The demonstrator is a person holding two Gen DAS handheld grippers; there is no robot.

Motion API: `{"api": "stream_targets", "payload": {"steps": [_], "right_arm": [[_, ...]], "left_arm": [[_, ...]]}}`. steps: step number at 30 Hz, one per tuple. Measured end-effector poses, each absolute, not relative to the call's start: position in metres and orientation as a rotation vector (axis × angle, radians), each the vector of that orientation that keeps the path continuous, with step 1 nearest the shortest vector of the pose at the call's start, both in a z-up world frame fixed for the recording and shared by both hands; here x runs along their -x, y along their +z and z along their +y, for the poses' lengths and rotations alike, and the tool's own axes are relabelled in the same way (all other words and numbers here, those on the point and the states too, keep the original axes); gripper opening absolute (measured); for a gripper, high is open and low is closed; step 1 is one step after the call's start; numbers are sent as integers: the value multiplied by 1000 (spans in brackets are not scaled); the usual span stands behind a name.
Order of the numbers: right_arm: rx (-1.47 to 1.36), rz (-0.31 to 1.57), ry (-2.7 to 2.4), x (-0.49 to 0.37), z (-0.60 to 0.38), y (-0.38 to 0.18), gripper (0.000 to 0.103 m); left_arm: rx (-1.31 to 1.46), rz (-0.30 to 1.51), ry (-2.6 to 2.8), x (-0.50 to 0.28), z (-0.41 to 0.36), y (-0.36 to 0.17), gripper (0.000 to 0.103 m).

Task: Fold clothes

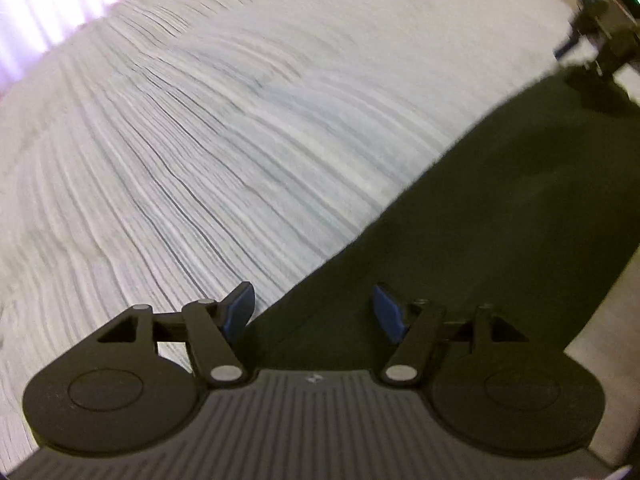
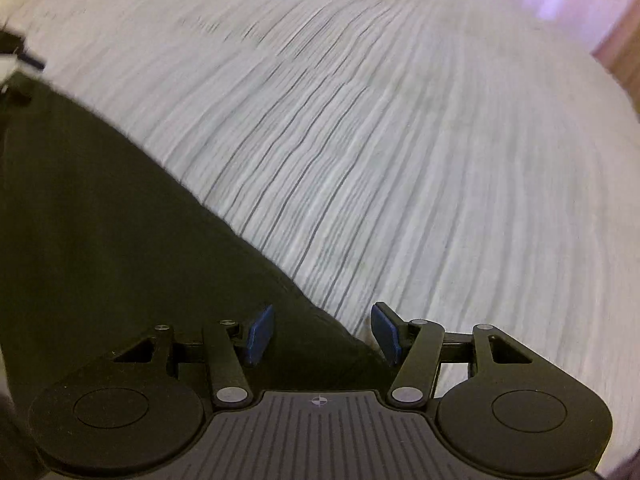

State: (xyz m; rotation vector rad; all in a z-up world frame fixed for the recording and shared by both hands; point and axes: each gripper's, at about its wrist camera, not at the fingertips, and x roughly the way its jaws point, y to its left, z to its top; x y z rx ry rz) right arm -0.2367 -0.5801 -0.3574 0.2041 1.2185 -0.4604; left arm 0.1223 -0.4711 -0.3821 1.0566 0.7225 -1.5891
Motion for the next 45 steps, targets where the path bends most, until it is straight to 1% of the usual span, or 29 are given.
{"api": "stream_targets", "payload": {"steps": [3, 5, 7, 8, 9, 10, 12, 14, 17, 22, 25, 28, 31, 32, 33, 34, 35, 36, 38, 45], "right_arm": [[-224, 1256, -399, 232, -593, -372, 58], [-268, 1257, -376, 234, -603, -379, 58], [-324, 1252, -360, 237, -612, -384, 58], [-324, 1247, -364, 239, -610, -381, 53], [-323, 1242, -368, 241, -608, -379, 35], [-323, 1238, -372, 243, -607, -377, 29], [-322, 1228, -380, 246, -603, -373, 18], [-286, 1206, -397, 252, -594, -363, 14], [-176, 1124, -448, 270, -568, -334, 12], [77, 988, -504, 317, -487, -277, 11], [96, 937, -506, 365, -429, -246, 11], [52, 1003, -500, 407, -377, -250, 11], [-32, 1126, -535, 443, -332, -279, 18], [-81, 1167, -554, 451, -324, -289, 29], [-132, 1204, -573, 460, -316, -298, 43], [-194, 1192, -607, 469, -314, -303, 51], [-260, 1154, -644, 479, -315, -305, 70], [-330, 1105, -664, 486, -318, -306, 72], [-466, 1002, -702, 500, -325, -310, 72], [-690, 624, -781, 550, -337, -331, 72]], "left_arm": [[-1105, 750, -1624, -129, -477, -397, 62], [-1083, 815, -1649, -137, -482, -404, 55], [-1060, 849, -1663, -139, -483, -406, 24], [-1068, 838, -1664, -137, -481, -406, 20], [-1076, 814, -1660, -133, -478, -405, 13], [-1081, 785, -1653, -128, -474, -403, 9], [-1063, 726, -1617, -120, -462, -395, 8], [-1016, 675, -1560, -110, -446, -381, 8], [-935, 601, -1474, -87, -411, -354, 7], [-762, 554, -1308, -35, -313, -297, 7], [-654, 653, -1192, 9, -235, -285, 10], [-553, 842, -1051, 52, -167, -297, 13], [-506, 974, -937, 92, -122, -318, 14], [-489, 991, -924, 100, -114, -324, 14], [-467, 1010, -915, 104, -107, -328, 16], [-445, 1020, -912, 105, -104, -332, 21], [-426, 1014, -915, 103, -103, -336, 23], [-407, 1001, -920, 100, -101, -340, 23], [-371, 976, -946, 92, -97, -347, 25], [-334, 823, -1090, 84, -82, -382, 28]]}}
